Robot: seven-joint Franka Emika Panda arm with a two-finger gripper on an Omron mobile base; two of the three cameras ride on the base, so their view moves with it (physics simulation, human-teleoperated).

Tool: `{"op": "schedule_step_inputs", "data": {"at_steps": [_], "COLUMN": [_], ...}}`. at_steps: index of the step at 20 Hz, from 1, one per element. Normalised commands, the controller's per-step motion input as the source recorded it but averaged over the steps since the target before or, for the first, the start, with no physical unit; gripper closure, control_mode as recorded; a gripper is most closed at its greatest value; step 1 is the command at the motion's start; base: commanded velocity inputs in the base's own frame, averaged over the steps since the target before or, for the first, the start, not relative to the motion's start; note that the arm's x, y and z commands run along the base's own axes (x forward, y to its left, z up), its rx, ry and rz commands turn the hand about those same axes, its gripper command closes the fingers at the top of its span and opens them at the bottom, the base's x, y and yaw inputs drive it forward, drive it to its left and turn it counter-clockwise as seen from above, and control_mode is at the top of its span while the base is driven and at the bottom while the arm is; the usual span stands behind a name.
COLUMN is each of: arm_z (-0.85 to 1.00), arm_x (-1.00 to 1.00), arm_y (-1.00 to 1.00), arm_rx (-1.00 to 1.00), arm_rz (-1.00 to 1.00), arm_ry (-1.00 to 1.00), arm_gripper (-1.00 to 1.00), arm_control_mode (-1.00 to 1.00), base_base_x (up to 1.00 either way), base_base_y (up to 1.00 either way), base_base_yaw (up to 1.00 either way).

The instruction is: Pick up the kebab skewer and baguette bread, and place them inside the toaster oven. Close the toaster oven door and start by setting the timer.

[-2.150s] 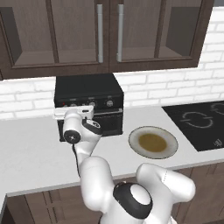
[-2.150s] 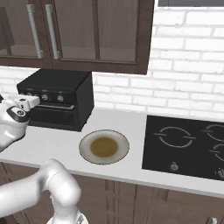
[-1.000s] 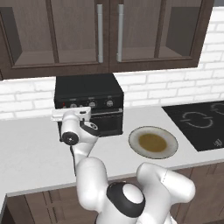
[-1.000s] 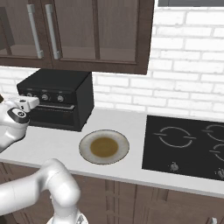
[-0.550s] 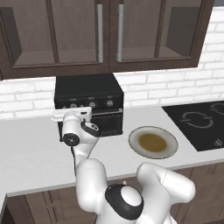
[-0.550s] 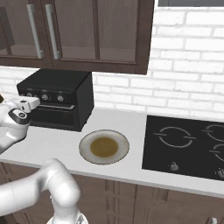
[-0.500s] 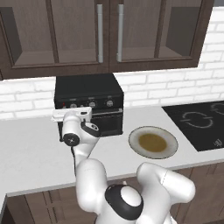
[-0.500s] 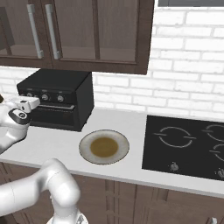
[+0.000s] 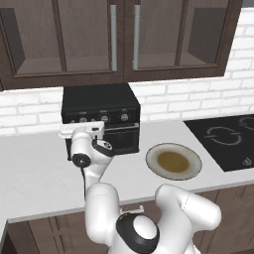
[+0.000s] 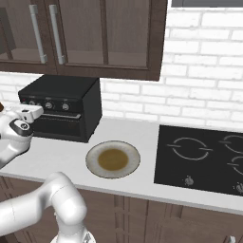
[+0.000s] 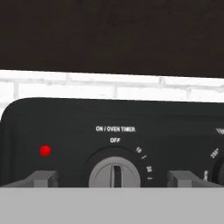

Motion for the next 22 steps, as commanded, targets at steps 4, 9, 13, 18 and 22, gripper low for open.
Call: {"op": "schedule_step_inputs", "data": {"at_steps": [4, 9, 13, 18, 22], "arm_z": [0.0, 0.0, 0.0, 0.0, 0.0], "arm_x": [-0.04, 0.0, 0.0, 0.0, 0.0], "arm_y": [0.0, 0.0, 0.0, 0.0, 0.0], "arm_rx": [0.0, 0.0, 0.0, 0.0, 0.0], "arm_rz": [0.0, 0.0, 0.0, 0.0, 0.0], "arm_ry": [-0.03, 0.0, -0.02, -0.02, -0.01], "arm_gripper": [-1.0, -1.0, -1.0, -1.0, 1.0], "arm_control_mode": [-1.0, -1.0, -1.0, -1.0, -1.0], "base_base_x": [0.0, 0.0, 0.0, 0.0, 0.0], "base_base_y": [0.0, 0.0, 0.0, 0.0, 0.0], "base_base_yaw": [0.0, 0.0, 0.0, 0.0, 0.0]}}
